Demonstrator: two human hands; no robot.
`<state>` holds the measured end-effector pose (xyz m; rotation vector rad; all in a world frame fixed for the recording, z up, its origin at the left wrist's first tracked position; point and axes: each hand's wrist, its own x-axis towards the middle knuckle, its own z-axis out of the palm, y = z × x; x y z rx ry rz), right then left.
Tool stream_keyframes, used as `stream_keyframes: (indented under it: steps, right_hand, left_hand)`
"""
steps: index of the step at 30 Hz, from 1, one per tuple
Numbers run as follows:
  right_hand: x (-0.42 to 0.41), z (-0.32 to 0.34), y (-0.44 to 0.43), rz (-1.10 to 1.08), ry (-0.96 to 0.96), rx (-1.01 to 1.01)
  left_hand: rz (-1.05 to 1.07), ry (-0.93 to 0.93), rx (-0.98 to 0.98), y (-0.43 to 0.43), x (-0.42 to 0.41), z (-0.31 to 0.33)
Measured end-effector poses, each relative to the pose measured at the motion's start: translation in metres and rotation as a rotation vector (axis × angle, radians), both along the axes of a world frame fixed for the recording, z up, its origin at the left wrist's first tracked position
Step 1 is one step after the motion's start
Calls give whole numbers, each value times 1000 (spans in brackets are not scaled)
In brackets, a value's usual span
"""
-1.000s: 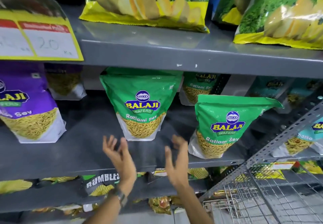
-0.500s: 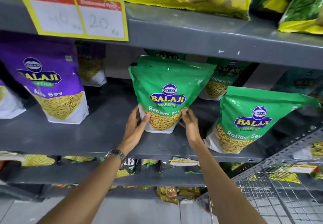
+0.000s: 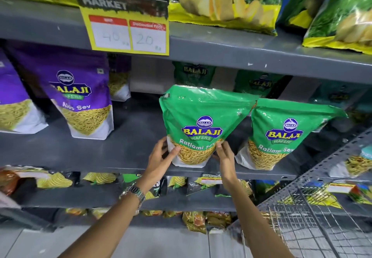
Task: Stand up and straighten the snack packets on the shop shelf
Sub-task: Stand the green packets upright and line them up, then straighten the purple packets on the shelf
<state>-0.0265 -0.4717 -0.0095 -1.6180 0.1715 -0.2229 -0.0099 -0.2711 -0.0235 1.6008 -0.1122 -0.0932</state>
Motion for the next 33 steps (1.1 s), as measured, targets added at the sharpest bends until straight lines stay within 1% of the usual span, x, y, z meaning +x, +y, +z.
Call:
stream_keyframes:
  steps: [6, 8, 9, 12, 13, 14, 15, 18, 21, 23, 25, 27, 30, 33]
  right_hand:
    - [-8, 8, 3, -6, 24, -6]
    - [-11, 10, 10, -65, 4, 27]
    - [-14, 8, 16, -155, -32, 38]
    - [-36, -7, 48, -560, -124, 5]
    - [-47, -14, 64, -618, -122, -12]
    - [-57, -22, 82, -602, -114, -17]
    - [-64, -29, 100, -537, -105, -16]
    - [-63, -40, 155, -265, -95, -33]
    - [-31, -29, 206, -37, -93, -30]
    - [1, -16, 241, 44, -74, 38]
    - [36, -3, 272, 37, -40, 138]
    - [69, 4, 294, 7, 27, 216]
    - [107, 6, 311, -15, 89, 236]
    - [122, 6, 322, 30, 97, 290]
  left_hand:
    - [-12, 9, 21, 0, -2, 0]
    - [-28, 8, 13, 0, -1, 1]
    - [-28, 5, 0, 0, -1, 1]
    - [64, -20, -67, 8, -6, -2]
    - [118, -36, -112, 15, -7, -3]
    - [179, -56, -155, 25, -8, -6]
    - [247, -77, -186, 38, -7, -8]
    - [472, -135, -239, 91, 4, -8]
    - [666, -162, -281, 159, 21, -8]
    - [710, -147, -255, 206, 34, -11]
    - [679, -105, -239, 245, 48, -12]
    - [605, -34, -208, 271, 63, -8]
    - [506, 67, -183, 294, 87, -1]
    - [329, 139, -167, 305, 108, 4]
